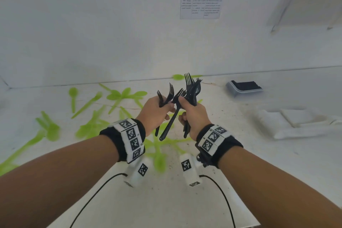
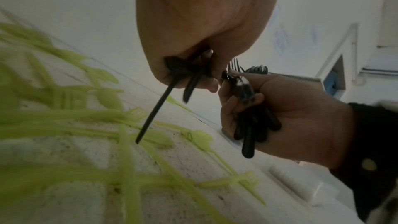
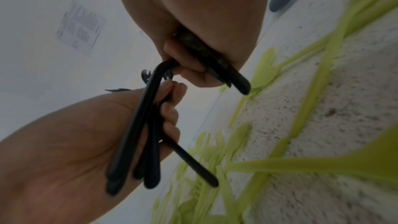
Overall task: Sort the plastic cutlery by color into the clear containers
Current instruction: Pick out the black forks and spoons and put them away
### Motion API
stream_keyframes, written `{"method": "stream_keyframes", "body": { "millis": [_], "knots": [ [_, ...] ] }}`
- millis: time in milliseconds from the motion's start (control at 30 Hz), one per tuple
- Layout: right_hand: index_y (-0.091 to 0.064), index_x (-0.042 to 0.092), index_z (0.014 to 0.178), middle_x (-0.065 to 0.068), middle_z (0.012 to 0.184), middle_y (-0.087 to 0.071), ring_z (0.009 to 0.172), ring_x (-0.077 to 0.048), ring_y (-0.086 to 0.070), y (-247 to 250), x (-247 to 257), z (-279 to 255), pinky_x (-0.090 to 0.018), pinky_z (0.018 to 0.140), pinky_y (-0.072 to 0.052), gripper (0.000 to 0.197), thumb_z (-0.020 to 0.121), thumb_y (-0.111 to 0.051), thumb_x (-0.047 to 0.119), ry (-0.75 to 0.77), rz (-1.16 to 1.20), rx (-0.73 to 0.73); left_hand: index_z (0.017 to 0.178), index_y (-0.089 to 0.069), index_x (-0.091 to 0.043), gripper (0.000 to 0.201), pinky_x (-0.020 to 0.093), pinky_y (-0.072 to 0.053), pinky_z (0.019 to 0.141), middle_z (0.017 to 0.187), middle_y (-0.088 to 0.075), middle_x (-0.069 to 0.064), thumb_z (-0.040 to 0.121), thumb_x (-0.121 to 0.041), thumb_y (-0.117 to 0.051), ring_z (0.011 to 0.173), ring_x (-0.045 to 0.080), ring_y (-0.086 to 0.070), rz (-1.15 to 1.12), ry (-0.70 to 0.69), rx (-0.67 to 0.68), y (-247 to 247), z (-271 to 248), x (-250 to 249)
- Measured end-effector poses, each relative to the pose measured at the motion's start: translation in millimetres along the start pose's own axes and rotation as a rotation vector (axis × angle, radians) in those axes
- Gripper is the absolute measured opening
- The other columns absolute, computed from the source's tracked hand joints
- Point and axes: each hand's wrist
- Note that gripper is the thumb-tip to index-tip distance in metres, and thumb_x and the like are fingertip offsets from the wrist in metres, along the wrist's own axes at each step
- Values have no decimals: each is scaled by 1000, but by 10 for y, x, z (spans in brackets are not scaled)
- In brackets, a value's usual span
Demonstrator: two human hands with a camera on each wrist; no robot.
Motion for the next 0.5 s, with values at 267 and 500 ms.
{"method": "stream_keyframes", "body": {
  "millis": [267,500],
  "knots": [
    [-61,15,94,-1,78,-51,46,-11,-34,71,4,46,-27,51,-43,11,101,-63,23,14,26,-25,113,-68,-3,23,19,-42,50,81,-74,2,106,-21,-55,50,11,-45,-312,231,56,57,16,-35],
    [-67,14,99,-4,70,-67,46,-13,-57,9,62,-11,-27,50,-49,15,102,-61,27,-3,114,129,107,-68,-10,23,20,-45,52,89,-70,5,108,-24,-51,54,10,-49,-475,403,366,84,3,-114]
  ]
}}
Point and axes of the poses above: each hand's wrist, its own z-axis towards the middle knuckle, its own y-axis out of the back of the hand, x = y × z
